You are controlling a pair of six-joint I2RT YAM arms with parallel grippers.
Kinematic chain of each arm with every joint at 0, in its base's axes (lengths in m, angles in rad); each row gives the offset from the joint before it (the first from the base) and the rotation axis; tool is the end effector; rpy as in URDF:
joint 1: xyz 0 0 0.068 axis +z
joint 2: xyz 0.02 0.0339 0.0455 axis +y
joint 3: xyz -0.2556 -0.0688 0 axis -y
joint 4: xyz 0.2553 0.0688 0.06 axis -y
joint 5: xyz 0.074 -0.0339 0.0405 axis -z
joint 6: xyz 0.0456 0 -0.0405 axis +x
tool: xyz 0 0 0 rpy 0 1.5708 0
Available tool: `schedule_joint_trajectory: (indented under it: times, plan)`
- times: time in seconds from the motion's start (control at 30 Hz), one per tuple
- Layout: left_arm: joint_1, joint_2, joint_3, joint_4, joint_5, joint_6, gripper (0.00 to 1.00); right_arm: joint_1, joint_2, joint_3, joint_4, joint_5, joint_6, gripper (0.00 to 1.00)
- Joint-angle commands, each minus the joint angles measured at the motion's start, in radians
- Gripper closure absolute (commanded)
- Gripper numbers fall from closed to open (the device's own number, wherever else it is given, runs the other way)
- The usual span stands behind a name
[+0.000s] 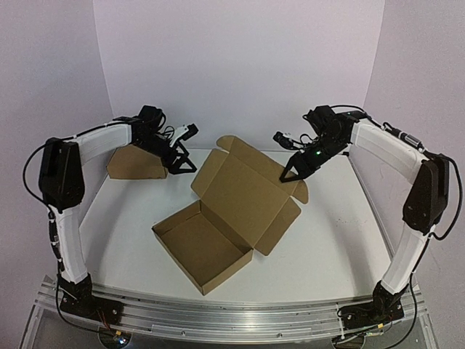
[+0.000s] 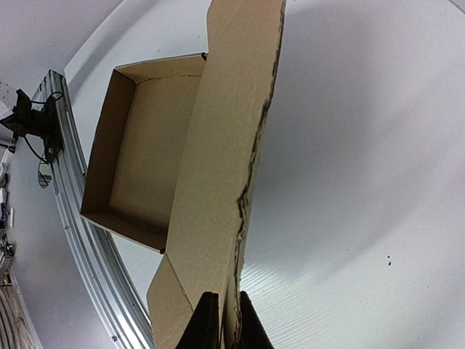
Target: Fold the paper box
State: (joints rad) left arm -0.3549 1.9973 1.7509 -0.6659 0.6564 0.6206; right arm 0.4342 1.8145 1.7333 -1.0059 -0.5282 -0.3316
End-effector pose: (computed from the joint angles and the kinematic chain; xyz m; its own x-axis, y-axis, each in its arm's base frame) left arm 0.4173 -0.1843 0.2550 -0.2396 0.5801 -0.7785 0.9401 0.3389 -0.0368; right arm 0.3475 0.1865 0.3003 -0.5719 -0.5751 -0.5850 -0.8061 0.5264 0.2705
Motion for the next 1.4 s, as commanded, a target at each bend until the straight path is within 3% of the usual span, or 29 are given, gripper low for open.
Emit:
schedule_joint_trajectory:
  times: [0.0,0.17,0.53,0.57,0.63,0.77,0.83,0.93,1.07,1.17,1.23,1.37]
  plan:
    - [0.011,0.174,0.232,-0.064,0.131,0.031,0.0,0.007,0.007,0.04,-0.02,-0.03,-0.054,0.94]
    - [-0.015,0.175,0.223,-0.045,0.257,0.055,0.06,0.006,0.016,0.057,-0.017,-0.021,-0.056,0.96]
    - [-0.032,0.065,0.051,-0.035,0.261,0.031,0.95,0.007,0.057,0.093,0.033,0.063,0.067,0.99]
    - [-0.032,0.055,0.038,-0.013,0.239,-0.001,0.99,0.007,0.062,0.099,0.045,0.097,0.1,0.96]
    - [-0.032,0.033,0.013,0.038,0.182,-0.08,1.0,0.007,0.069,0.121,0.059,0.177,0.223,0.85]
    - [-0.032,-0.06,-0.132,0.236,0.057,-0.274,1.0,0.007,0.014,0.102,0.072,0.355,0.46,0.43]
    - [-0.034,-0.102,-0.207,0.308,0.015,-0.339,1.0,0.007,-0.051,0.028,0.113,0.374,0.556,0.33]
    - [-0.034,-0.142,-0.284,0.351,-0.026,-0.42,1.0,0.014,-0.183,-0.166,0.238,0.377,0.717,0.29]
    - [-0.037,-0.185,-0.369,0.41,-0.041,-0.444,1.0,0.029,-0.372,-0.503,0.513,0.295,0.828,0.3]
    - [-0.036,-0.196,-0.389,0.418,-0.054,-0.43,1.0,0.01,-0.492,-0.615,0.531,0.35,0.802,0.34]
    - [-0.036,-0.198,-0.392,0.422,-0.061,-0.41,1.0,-0.044,-0.55,-0.704,0.519,0.391,0.77,0.41]
    - [-0.037,-0.199,-0.392,0.434,-0.058,-0.39,1.0,-0.083,-0.509,-0.865,0.669,0.27,0.743,0.47]
